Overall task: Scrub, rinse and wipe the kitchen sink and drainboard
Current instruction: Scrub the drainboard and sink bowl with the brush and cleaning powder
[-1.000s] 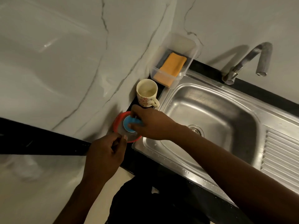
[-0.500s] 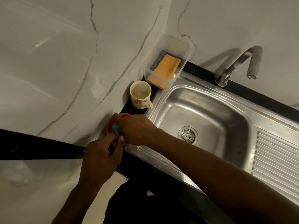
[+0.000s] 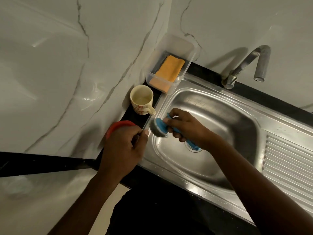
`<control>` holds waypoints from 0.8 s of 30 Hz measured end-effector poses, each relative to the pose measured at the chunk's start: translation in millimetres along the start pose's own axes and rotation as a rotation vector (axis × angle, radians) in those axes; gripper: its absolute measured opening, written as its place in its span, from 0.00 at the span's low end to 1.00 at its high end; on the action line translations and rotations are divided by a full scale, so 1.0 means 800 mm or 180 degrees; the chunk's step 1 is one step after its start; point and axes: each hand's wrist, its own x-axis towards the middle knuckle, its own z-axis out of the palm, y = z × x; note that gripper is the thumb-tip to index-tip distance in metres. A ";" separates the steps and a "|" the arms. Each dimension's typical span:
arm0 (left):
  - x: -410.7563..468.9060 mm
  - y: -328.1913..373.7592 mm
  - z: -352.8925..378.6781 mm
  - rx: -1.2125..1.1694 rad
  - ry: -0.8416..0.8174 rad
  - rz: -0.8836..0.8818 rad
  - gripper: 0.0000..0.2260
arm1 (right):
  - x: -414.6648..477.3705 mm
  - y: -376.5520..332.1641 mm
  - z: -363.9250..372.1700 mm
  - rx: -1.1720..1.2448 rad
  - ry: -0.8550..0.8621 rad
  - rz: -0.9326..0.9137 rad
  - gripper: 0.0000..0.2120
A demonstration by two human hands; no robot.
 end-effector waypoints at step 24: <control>0.068 0.041 0.123 0.0168 -0.0773 0.0507 0.15 | 0.152 0.130 -0.148 -0.3803 0.1769 -0.1669 0.20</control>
